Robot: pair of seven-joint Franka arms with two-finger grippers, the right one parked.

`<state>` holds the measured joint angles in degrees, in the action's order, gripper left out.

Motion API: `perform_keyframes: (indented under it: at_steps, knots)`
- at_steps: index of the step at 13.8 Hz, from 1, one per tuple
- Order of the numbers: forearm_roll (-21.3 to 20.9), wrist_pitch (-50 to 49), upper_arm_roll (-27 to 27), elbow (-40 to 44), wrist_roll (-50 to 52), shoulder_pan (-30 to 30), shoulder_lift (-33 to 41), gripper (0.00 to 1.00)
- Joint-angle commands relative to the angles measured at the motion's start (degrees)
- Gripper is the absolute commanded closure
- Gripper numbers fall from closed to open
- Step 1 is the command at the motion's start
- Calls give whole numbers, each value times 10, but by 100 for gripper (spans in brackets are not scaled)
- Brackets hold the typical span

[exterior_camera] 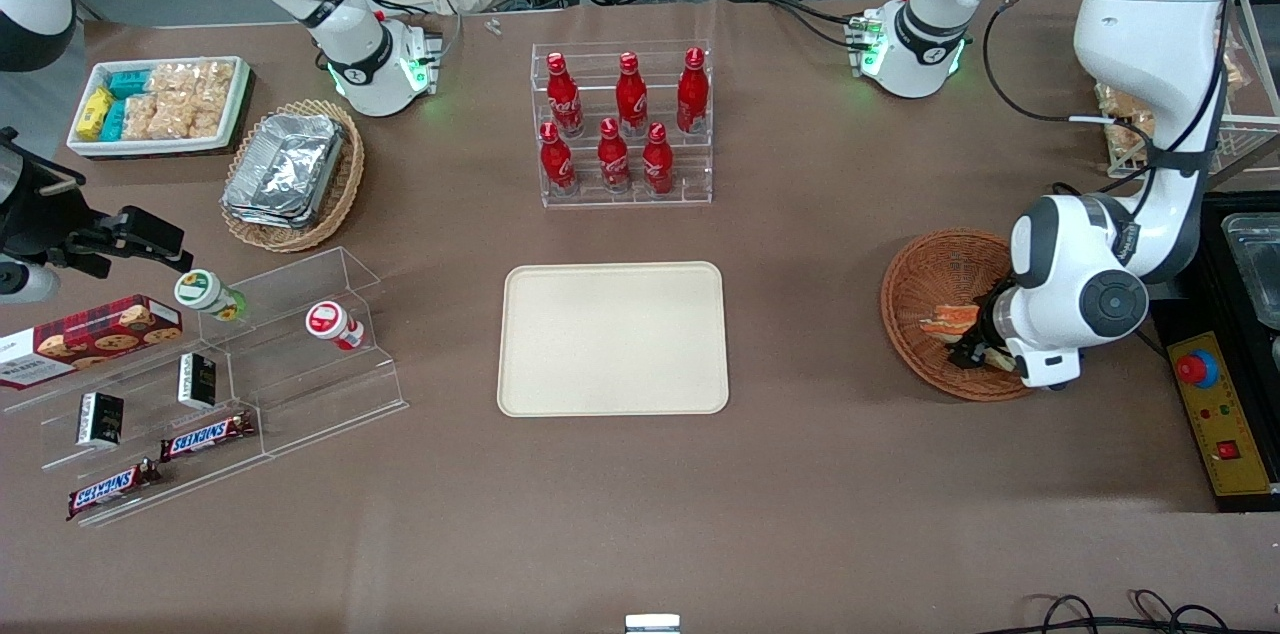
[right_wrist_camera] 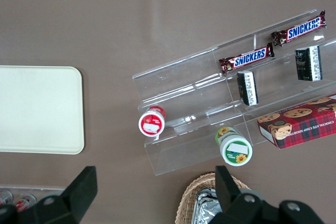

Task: Place sandwich from basket to tray
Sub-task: 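Lower the left gripper and grasp the wrapped sandwich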

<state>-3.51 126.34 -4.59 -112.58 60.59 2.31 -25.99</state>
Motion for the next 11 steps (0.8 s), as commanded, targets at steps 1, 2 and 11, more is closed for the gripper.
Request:
perform_keyframes:
  at_steps: [1, 2, 11]
  knots:
    - [0, 11, -2, -9, 21, 0, 18, 100]
    - [0, 0, -1, -6, 13, 0, 39, 100]
    - [66, -343, -105, 192, -147, -10, 127, 100]
